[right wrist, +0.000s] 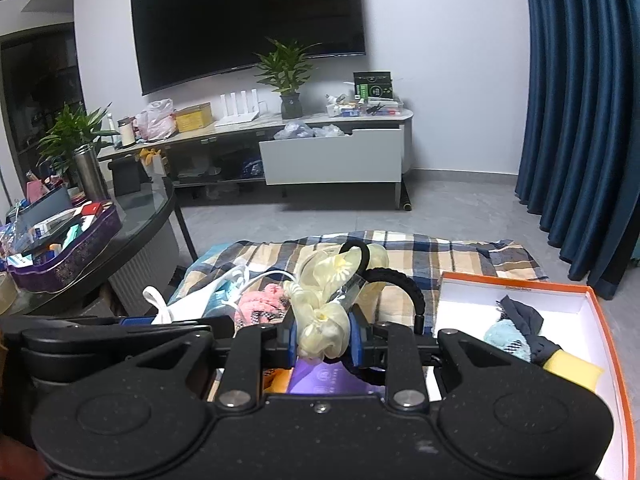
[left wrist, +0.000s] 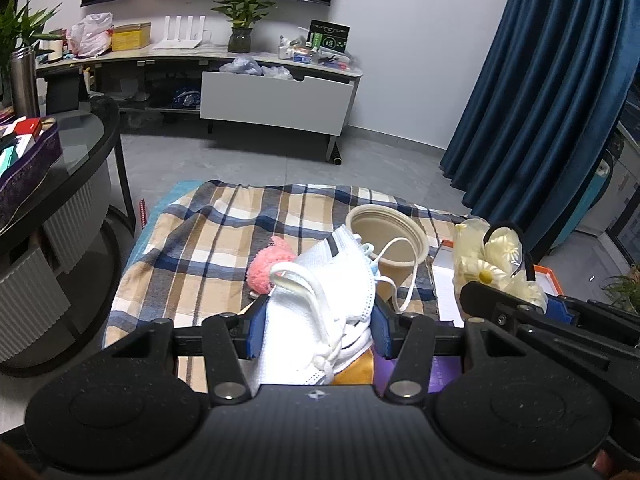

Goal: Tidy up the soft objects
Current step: 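Lift the mask with the left gripper while the right gripper carries the gloves toward the box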

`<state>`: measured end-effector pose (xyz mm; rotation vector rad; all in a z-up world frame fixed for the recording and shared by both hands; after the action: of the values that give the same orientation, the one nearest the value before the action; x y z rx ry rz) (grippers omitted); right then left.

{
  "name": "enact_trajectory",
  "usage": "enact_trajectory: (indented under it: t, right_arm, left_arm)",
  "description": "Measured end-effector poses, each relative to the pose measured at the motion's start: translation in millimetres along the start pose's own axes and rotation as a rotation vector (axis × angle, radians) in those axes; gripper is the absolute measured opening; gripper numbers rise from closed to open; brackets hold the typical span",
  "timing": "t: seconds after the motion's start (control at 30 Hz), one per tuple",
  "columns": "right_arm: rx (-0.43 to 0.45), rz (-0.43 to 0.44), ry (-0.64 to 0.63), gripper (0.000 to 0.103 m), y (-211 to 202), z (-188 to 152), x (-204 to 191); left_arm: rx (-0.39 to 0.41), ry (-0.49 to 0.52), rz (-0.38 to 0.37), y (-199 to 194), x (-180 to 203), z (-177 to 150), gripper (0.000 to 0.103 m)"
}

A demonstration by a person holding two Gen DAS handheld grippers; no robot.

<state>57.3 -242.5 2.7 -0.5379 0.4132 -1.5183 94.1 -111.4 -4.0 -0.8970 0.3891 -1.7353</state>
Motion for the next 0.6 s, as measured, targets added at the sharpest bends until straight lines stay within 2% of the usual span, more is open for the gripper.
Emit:
enact_trajectory:
  t: [0.6]
  right_arm:
    - [0.004,-0.037,0.052,0.03,-10,-10,26]
  left_arm:
    - [-0.008,0.059,-0.03,4,29,-9,0.052]
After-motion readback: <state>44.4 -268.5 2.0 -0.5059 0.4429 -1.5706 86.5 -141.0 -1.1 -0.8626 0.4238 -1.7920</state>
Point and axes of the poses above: each gripper's, at about its wrist camera, not at the fingertips, and y roughly the way its jaws point, x to its right, z to its top, the point moved 5 cm from there along y, roughly the way its jaws point, and after that the axes turned 15 degrees about -y, right-handed, at the moved point
